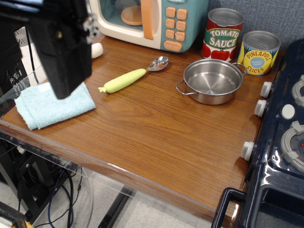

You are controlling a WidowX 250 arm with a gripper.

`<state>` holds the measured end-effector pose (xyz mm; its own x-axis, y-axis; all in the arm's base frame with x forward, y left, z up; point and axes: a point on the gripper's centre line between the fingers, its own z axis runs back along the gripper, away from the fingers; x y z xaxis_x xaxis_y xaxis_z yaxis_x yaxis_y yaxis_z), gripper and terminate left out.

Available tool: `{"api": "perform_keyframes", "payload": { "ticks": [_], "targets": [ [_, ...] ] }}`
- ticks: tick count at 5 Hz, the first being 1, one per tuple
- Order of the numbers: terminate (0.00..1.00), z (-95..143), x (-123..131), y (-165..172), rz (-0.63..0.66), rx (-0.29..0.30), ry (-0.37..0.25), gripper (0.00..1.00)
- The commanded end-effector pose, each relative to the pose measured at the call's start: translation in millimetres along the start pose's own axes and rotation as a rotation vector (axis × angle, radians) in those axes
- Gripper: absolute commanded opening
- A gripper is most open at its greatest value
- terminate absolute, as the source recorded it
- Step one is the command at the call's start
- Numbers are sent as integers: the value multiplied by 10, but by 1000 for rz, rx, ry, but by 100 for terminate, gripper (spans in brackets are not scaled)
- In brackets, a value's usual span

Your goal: Move the spoon to the front right of the table.

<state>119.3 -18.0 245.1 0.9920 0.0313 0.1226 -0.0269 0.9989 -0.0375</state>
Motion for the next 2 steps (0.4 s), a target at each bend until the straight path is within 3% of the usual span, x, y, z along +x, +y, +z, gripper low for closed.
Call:
{"api": "perform_keyframes", "payload": {
  "ticks": [1,2],
  "targets": [
    [0,0,0,0,0,0,0,100],
    [0,-105,229,292,7,58,-45,100]
  ]
}}
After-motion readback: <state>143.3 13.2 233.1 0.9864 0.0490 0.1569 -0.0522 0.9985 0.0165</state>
